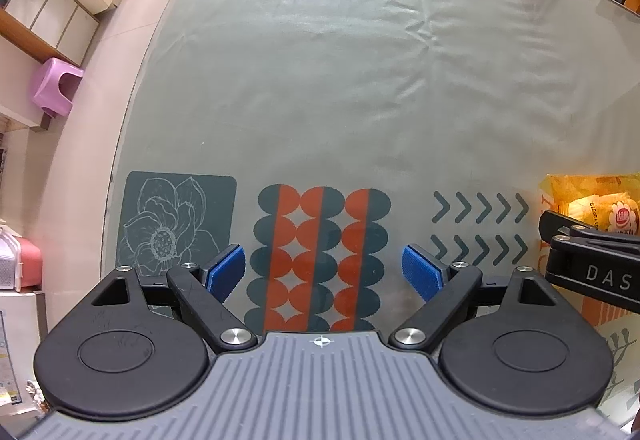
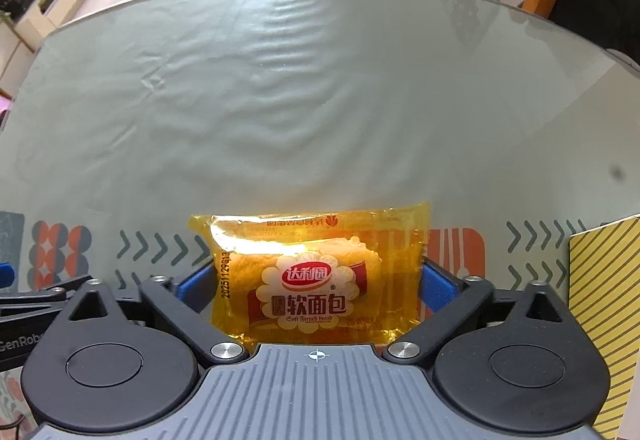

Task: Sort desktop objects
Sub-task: 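Close the right gripper on the second yellow bread packet, then lift and carry the packet with the right gripper toward the white box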

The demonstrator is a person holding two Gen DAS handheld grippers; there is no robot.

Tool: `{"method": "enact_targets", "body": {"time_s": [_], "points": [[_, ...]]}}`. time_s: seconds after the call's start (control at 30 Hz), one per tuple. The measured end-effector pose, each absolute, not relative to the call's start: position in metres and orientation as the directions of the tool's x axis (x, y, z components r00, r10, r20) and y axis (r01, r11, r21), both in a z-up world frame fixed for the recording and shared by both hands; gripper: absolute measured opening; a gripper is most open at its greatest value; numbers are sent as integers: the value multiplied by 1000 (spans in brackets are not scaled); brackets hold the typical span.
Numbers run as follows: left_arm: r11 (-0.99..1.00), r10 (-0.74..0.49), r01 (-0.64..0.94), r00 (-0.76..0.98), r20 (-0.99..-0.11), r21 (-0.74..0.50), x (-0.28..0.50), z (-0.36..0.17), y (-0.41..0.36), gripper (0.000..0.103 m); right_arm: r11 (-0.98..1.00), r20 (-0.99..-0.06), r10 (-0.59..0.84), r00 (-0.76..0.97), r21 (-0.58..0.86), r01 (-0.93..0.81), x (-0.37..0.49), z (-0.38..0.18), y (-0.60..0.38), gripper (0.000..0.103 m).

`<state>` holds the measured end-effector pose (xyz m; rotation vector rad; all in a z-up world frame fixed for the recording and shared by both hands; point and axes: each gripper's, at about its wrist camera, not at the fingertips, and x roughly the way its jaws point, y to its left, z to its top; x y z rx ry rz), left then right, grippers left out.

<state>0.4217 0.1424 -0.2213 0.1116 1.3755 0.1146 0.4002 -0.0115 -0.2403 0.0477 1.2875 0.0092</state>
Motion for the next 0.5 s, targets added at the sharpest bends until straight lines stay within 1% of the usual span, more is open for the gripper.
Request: {"method": "enact_targets", "body": {"time_s": [0.03,0.13,0.2,0.33,0.5], "points": [[989,147,-17,191,-970,146,421,-221,142,103,999,-958,34,283,40,16,399,-239,-11,86],[989,145,-19,196,-970,144,419,-220,142,103,999,-955,35,294,38,3,397,-236,-9,79],[990,143,-23,201,-969,142,418,-218,142,103,999,-953,36,301,36,-6,395,-234,-8,72],[990,140,-30,214,-967,136,417,-209,144,103,999,-952,38,305,36,-10,389,-224,-10,69],[991,134,-41,230,-964,128,411,-196,145,103,999,-947,51,317,47,-21,379,-213,-10,68]]}}
